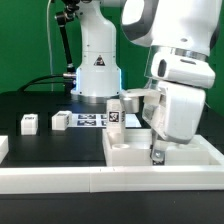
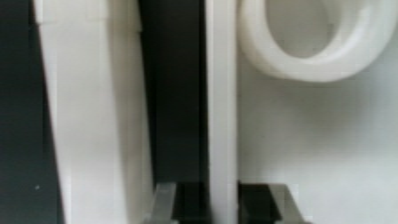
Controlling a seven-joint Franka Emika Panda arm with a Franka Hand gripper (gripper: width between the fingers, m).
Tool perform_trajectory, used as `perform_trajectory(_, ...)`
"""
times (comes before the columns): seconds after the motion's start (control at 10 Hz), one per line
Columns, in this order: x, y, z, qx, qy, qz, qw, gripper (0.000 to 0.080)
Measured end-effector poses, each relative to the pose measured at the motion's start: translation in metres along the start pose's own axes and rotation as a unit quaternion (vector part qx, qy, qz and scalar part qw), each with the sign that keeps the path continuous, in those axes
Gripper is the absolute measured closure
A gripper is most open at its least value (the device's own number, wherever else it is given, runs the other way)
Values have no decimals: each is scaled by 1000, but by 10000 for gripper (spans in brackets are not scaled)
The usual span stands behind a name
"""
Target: Assemble square table
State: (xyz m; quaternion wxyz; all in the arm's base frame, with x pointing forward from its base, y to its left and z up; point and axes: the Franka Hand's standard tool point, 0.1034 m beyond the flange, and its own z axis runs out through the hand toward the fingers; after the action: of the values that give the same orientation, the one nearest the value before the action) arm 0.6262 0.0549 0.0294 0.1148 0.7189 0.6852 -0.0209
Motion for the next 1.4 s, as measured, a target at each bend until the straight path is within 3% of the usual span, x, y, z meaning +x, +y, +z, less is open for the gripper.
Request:
perform_trajectory(0.2,6,6,2,3,-3,14,1000,736)
perform_trajectory(0.4,3,6,3,3,-7,12,1000,731)
perform_trajectory(0.5,2,2,5,10,-9,12,1000,731)
perform_trajectory(0.6,1,-4,6,22,-14,12,1000,499)
perform_trajectory(0.7,-4,-9,5,34,-19,6,999,499)
perform_trajectory(0.8,-13,-14,3,51,-27,-1,998,303)
perform_trajectory(0.9,-23,-11,-8,56,-32,-2,998,199)
perform_trajectory(1.1,-39,-4,-26,50,-34,10,998,165)
perform_trajectory(1.4,-63,-16,-50,48,-33,24,998,151)
